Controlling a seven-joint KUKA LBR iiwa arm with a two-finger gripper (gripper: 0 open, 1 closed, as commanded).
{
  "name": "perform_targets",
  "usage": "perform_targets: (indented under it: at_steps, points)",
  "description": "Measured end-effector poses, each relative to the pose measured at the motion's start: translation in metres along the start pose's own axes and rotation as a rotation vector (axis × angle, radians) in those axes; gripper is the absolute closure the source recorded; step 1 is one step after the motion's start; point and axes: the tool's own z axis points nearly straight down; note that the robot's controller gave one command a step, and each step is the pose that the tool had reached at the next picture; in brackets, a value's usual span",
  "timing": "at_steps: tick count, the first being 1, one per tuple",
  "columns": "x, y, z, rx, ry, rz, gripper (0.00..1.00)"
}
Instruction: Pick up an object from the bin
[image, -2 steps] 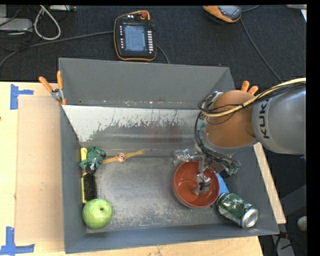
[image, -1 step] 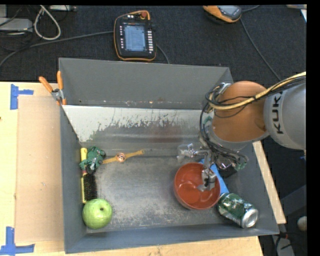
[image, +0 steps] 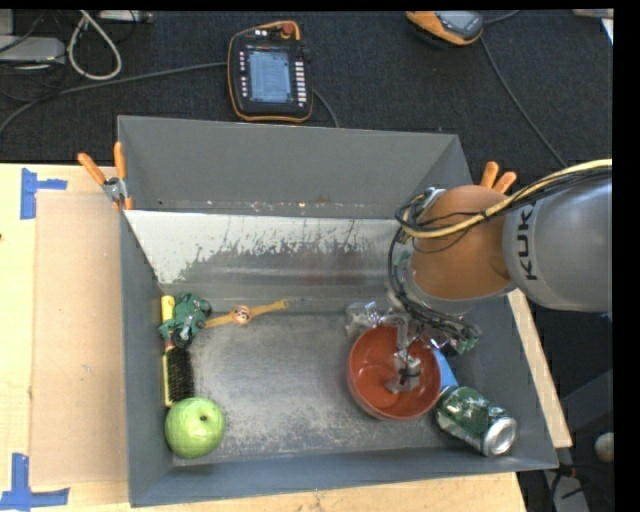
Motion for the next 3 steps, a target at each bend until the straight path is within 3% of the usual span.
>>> perform_targets:
  at_steps: [1, 2, 3]
  points:
    - [-0.008, -0.009, 0.001, 0.005, -0.010, -0.164, 0.00]
    - [-0.003, 0.001, -0.003, -0.004, -0.004, 0.001, 1.00]
    - [-0.003, 0.001, -0.003, -0.004, -0.004, 0.001, 1.00]
